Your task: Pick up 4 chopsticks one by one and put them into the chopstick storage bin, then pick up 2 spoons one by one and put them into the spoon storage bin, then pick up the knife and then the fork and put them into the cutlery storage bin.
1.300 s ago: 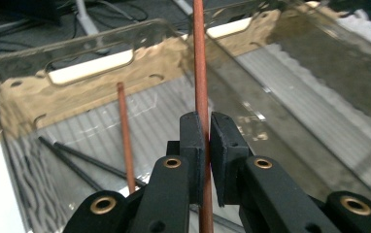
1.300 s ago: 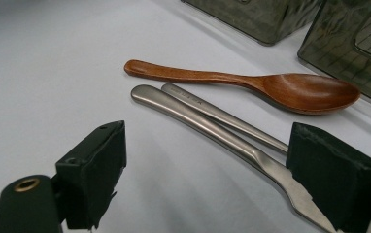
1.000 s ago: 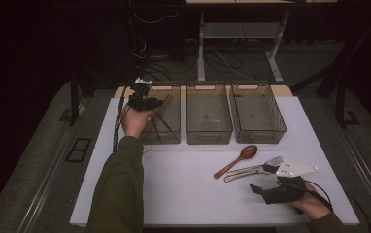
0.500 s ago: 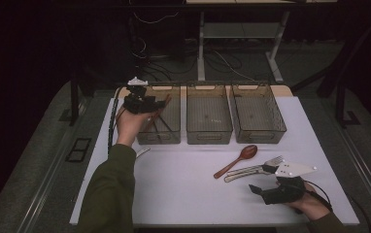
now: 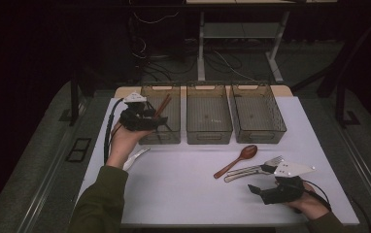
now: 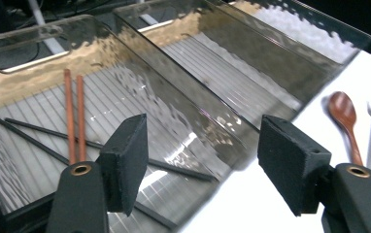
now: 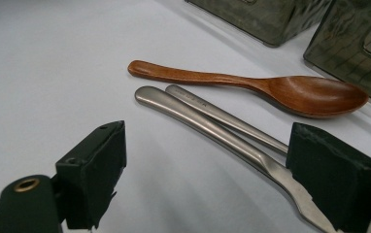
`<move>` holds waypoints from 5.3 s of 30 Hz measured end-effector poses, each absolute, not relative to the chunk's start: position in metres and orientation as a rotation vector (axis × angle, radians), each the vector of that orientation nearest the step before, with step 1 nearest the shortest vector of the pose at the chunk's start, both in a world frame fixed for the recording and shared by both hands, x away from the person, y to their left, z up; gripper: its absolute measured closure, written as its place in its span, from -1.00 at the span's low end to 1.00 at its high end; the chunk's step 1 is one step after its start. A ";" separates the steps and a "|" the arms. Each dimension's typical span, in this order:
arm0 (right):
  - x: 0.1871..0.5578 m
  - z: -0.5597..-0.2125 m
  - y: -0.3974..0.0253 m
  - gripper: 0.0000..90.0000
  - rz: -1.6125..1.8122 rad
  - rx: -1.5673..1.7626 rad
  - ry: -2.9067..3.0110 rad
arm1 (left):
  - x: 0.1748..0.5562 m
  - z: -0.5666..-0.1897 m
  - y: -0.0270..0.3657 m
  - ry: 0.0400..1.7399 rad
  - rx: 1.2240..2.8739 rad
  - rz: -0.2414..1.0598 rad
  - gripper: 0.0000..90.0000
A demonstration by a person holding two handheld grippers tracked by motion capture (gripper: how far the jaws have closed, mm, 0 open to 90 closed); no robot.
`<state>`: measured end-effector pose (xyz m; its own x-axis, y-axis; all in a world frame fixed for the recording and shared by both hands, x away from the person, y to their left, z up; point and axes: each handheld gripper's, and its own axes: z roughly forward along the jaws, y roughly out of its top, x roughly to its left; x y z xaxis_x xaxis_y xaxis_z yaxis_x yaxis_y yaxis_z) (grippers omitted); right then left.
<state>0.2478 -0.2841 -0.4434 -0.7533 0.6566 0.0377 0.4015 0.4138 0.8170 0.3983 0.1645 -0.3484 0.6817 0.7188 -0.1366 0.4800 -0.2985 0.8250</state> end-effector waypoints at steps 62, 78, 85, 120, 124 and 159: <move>0.246 -0.443 -0.284 -0.68 1.258 0.919 2.380 | 0.284 -0.411 0.254 1.078 1.982 0.443 -0.27; 0.246 -0.444 -0.283 -0.68 1.249 0.903 2.383 | 0.299 -0.435 0.282 1.210 1.964 0.386 0.08; 0.246 -0.444 -0.283 -0.68 1.248 0.902 2.383 | 0.302 -0.442 0.281 1.221 1.987 0.344 -0.01; 0.246 -0.444 -0.283 -0.68 1.240 0.901 2.385 | 0.299 -0.438 0.264 1.178 2.082 0.299 0.77; 0.246 -0.444 -0.283 -0.68 1.241 0.902 2.385 | 0.299 -0.436 0.261 1.174 2.099 0.315 0.79; 0.246 -0.444 -0.282 -0.68 1.237 0.905 2.390 | 0.293 -0.407 0.228 0.931 2.044 0.287 0.79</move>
<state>0.2465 -0.2820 -0.4439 -0.7560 0.6542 0.0212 0.3949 0.4301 0.8119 0.2925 0.2277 -0.4073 0.6968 0.7057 -0.1283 0.5107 -0.3626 0.7796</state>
